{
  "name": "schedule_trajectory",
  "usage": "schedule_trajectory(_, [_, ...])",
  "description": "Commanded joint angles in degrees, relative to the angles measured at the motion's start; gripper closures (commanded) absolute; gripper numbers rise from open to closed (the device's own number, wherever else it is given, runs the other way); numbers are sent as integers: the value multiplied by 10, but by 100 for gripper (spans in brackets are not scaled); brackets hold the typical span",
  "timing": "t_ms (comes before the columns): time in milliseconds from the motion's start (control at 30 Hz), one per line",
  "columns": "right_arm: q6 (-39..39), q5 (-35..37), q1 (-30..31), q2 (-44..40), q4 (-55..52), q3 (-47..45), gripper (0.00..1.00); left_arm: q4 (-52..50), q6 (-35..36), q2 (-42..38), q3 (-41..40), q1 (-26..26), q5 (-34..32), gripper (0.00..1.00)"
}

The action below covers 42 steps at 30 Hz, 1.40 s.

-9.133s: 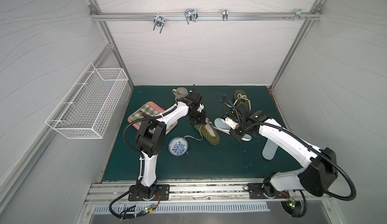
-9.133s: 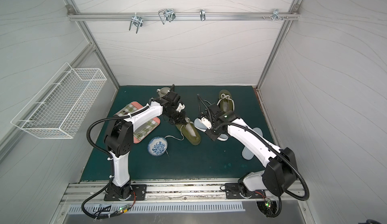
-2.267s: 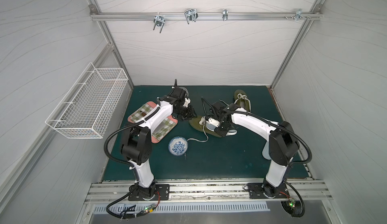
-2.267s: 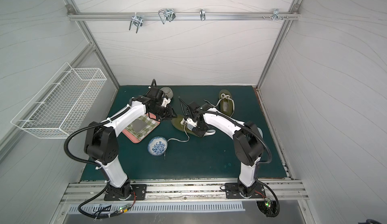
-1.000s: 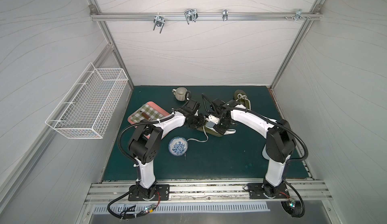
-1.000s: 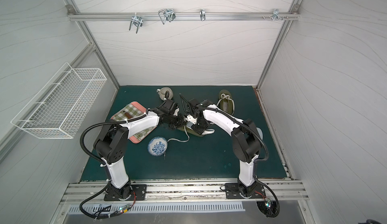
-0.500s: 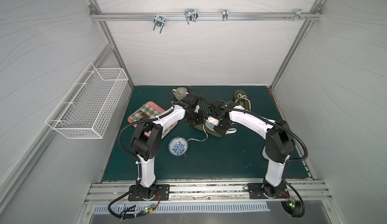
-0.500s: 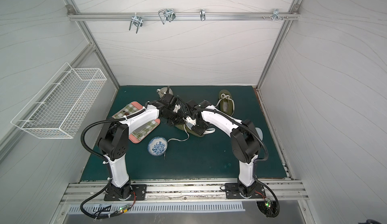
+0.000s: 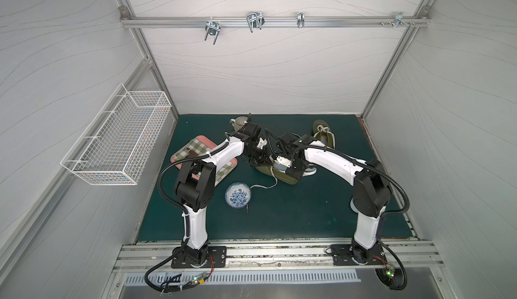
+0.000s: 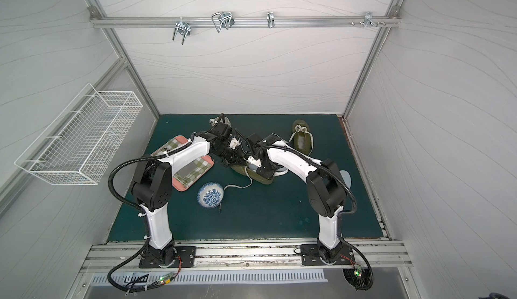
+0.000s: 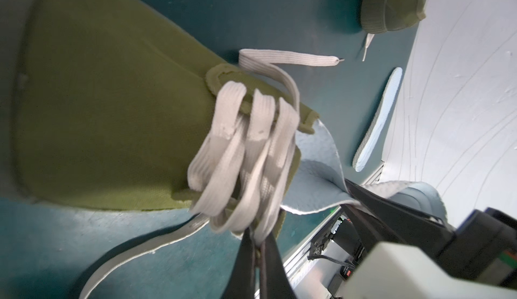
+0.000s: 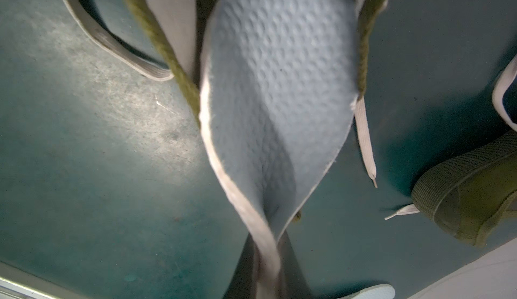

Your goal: Insert the insole into the shoe

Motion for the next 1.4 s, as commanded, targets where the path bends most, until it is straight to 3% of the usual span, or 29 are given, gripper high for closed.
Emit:
schedule_trajectory(0, [-20, -4, 16, 8, 6, 8, 100, 9, 11, 10, 24, 4, 40, 100])
schedule_trajectory(333, [29, -78, 7, 20, 68, -8, 100, 52, -7, -1, -20, 4, 44, 100])
schedule_trajectory(800, [41, -111, 4, -32, 195, -92, 99, 64, -13, 2, -25, 8, 51, 100])
schedule_trajectory(1033, [63, -103, 3, -66, 154, -107, 57, 63, -13, -2, -32, 12, 36, 100])
schedule_trajectory(1367, [138, -120, -2, -81, 83, -95, 16, 64, -23, -11, -40, 12, 2, 100])
